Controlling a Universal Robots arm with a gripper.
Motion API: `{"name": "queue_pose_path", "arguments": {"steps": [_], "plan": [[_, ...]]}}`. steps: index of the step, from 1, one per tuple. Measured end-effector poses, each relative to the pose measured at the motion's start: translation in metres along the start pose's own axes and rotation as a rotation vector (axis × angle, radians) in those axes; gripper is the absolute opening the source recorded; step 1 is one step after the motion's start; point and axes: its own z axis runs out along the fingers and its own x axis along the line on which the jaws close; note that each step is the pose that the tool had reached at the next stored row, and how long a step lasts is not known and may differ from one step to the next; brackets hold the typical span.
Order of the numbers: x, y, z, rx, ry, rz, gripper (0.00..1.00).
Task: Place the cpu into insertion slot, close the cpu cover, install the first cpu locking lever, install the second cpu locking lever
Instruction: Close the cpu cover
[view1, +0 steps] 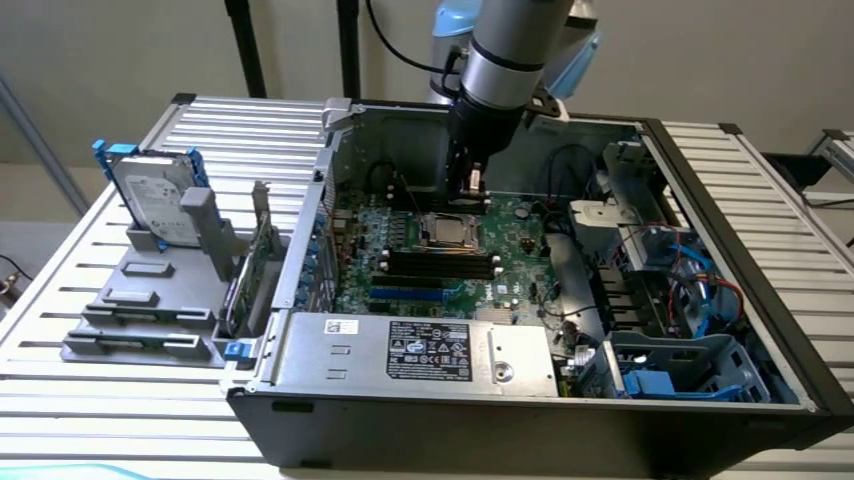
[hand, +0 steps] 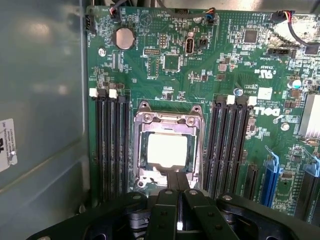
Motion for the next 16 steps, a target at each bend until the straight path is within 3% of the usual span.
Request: {"name": "queue_pose_path", "arguments": {"steps": [6, 12, 16], "plan": [[-0.002, -0.0047, 0.0105, 0.0059, -0.0029, -0.022, 0.11], [-0.002, -0.0254, 0.0241, 0.0065, -0.0035, -0.025, 0.11], [-0.002, -0.0273, 0.0317, 0.0071, -0.0035, -0.025, 0.11]]}}
